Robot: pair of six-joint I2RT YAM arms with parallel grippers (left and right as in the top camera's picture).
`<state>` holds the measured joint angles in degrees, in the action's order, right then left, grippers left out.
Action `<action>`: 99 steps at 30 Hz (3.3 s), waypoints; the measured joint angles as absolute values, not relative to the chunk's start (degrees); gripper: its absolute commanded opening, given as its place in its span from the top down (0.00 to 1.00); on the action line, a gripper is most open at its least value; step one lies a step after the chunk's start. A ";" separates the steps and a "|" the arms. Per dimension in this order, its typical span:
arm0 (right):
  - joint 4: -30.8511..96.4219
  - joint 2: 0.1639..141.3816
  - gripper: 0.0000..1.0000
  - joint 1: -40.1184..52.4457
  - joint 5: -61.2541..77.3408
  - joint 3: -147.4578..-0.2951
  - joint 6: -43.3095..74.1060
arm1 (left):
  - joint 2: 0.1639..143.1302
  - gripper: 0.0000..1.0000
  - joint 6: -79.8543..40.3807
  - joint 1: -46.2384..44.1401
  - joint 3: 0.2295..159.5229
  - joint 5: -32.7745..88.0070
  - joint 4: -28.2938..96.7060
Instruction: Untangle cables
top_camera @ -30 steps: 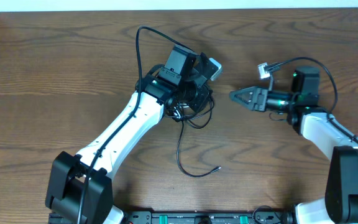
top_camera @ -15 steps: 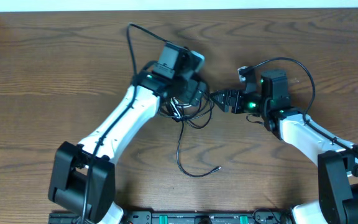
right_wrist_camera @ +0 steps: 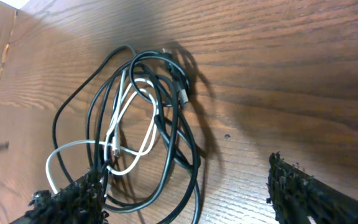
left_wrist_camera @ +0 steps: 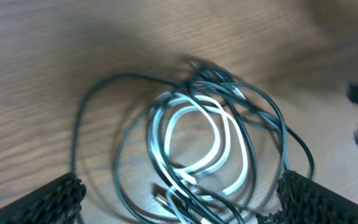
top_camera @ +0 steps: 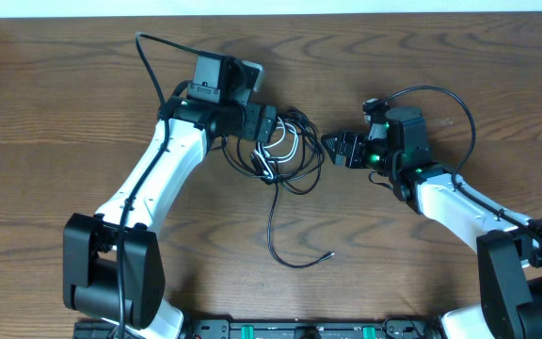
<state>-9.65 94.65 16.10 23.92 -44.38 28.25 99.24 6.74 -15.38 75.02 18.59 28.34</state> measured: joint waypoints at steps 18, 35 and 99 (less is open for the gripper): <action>-9.41 94.65 0.01 16.10 20.51 -44.40 28.25 | 106.63 0.02 26.39 -15.38 75.02 26.30 26.24; -7.90 94.65 0.01 16.10 20.53 -44.40 28.03 | 112.99 0.02 30.30 -15.38 75.02 23.59 19.40; -18.26 94.65 0.08 16.12 39.83 -44.95 39.72 | 110.45 0.92 26.28 -15.90 75.02 28.69 20.97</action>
<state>-18.26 94.65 16.12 39.83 -44.95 39.72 110.45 26.28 -15.90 75.02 28.69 20.97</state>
